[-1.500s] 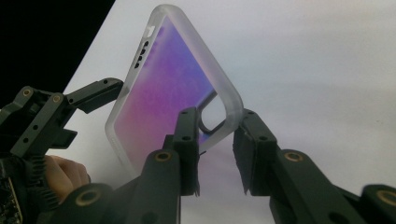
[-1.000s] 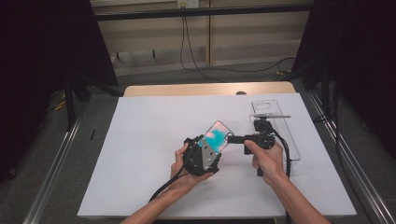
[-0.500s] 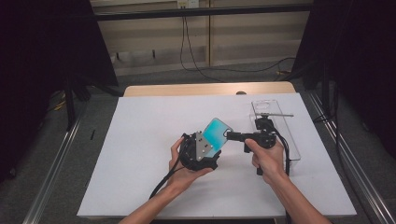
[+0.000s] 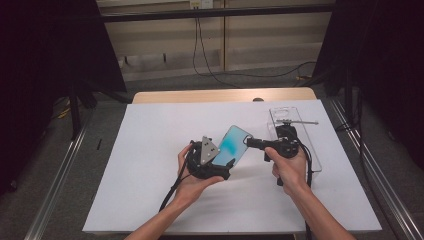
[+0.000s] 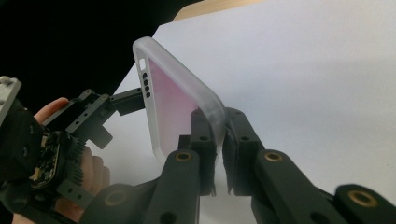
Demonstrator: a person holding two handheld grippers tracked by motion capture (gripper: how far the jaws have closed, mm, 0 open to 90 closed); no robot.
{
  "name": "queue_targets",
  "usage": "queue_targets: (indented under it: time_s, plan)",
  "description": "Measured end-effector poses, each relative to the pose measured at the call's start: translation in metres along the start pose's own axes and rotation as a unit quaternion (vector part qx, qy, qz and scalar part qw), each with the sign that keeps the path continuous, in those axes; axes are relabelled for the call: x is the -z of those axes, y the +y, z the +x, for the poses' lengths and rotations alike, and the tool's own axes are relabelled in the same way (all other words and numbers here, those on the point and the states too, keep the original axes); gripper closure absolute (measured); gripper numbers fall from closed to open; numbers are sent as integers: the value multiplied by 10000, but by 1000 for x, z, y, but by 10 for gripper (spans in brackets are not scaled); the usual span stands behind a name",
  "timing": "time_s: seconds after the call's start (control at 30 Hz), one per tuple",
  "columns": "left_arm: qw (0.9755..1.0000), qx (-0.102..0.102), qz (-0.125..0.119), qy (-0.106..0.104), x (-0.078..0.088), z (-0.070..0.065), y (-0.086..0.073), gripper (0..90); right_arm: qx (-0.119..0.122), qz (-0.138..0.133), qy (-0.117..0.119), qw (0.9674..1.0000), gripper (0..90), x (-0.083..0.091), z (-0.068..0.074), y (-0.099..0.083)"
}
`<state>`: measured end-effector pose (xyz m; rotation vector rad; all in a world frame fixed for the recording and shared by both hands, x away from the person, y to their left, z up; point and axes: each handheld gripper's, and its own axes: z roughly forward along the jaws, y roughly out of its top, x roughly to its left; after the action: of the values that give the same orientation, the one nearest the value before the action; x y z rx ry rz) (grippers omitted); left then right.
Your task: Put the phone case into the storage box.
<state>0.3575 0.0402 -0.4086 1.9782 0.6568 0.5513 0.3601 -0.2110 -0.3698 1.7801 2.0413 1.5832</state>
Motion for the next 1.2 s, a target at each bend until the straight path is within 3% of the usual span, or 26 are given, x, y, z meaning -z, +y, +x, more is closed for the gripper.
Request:
queue_targets:
  time_s: [0.1,0.2,0.27,0.37,0.7,0.83,0.9,1.13,1.2]
  plan:
    - [9998,-112,34,172,2,1,0,37,44,-30,3,10000,836,2,0,1]
    - [9999,-42,36,140,5,3,0,32,74,-74,-17,9999,836,4,1,2]
    - [9997,-151,41,208,6,2,0,31,56,-84,-59,9999,836,5,1,3]
    - [10000,-23,53,77,9,5,0,30,73,-103,-89,9999,836,7,-1,3]
    - [9999,53,27,124,18,12,-8,27,220,-151,-225,9994,838,11,-5,5]
    - [9992,60,33,394,22,12,-9,29,222,-181,-286,9992,837,13,-8,6]
    - [9991,79,-39,408,25,14,-11,29,228,-196,-302,9991,838,15,-9,7]
    - [9973,345,-275,586,38,29,-27,37,203,-291,-338,9988,839,20,-13,10]
    - [9968,454,-352,550,43,35,-32,37,195,-298,-360,9987,839,22,-13,10]
